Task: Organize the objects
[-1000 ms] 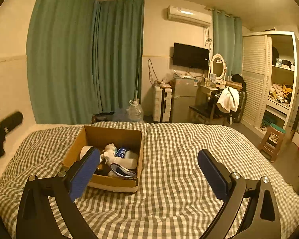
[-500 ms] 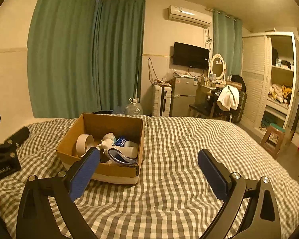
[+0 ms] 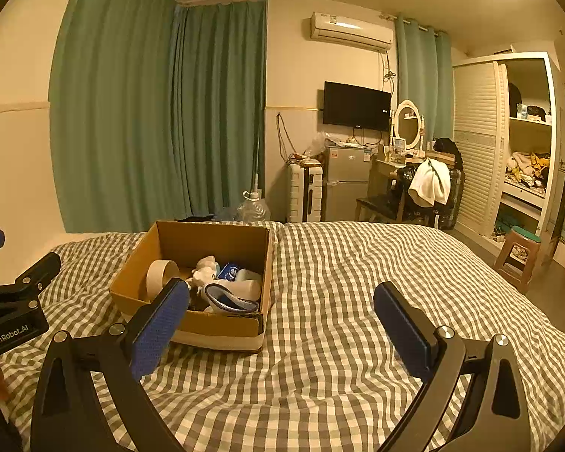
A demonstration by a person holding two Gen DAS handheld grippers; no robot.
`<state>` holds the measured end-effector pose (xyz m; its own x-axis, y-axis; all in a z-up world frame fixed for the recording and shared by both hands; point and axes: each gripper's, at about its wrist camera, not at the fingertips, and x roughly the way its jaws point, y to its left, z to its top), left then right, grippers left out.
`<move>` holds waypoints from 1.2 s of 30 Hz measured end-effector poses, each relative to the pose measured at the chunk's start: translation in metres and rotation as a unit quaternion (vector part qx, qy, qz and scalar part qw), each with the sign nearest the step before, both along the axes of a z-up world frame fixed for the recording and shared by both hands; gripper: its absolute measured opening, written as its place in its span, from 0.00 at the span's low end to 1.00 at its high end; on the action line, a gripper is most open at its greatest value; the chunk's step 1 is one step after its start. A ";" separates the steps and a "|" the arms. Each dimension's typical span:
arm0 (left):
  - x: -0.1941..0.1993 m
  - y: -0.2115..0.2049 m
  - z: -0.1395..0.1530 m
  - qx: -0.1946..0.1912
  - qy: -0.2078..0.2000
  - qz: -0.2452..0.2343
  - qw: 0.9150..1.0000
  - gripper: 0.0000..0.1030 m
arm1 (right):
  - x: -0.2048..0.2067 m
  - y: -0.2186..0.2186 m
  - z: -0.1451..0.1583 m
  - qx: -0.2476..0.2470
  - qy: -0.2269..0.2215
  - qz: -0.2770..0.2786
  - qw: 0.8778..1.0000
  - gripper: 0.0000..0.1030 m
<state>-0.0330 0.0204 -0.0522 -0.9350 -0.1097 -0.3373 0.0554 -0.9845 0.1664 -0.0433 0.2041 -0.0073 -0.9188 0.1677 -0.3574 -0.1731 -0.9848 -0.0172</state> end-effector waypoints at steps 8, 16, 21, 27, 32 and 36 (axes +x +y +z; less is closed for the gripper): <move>0.001 0.000 0.001 0.001 0.001 0.001 1.000 1.00 | -0.001 -0.001 0.000 0.000 0.000 0.000 1.000 0.97; 0.002 0.001 0.001 -0.002 0.002 0.002 1.000 1.00 | -0.002 -0.005 -0.001 0.006 -0.005 0.002 1.000 0.97; 0.004 0.002 0.001 -0.006 0.004 0.002 1.000 1.00 | -0.001 -0.004 -0.002 0.004 -0.007 -0.001 1.000 0.97; 0.005 0.003 0.000 -0.006 0.000 -0.003 1.000 1.00 | -0.001 -0.004 -0.002 0.002 -0.008 -0.001 1.000 0.97; 0.003 0.002 -0.001 -0.001 -0.005 -0.002 1.000 1.00 | -0.002 -0.006 -0.003 0.005 -0.013 -0.001 1.000 0.97; 0.002 0.002 -0.002 -0.005 -0.006 0.003 1.000 1.00 | -0.003 -0.007 -0.004 0.009 -0.015 0.001 1.000 0.97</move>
<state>-0.0308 0.0219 -0.0539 -0.9304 -0.1189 -0.3467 0.0599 -0.9825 0.1763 -0.0467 0.1972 -0.0115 -0.9082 0.1729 -0.3812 -0.1707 -0.9845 -0.0399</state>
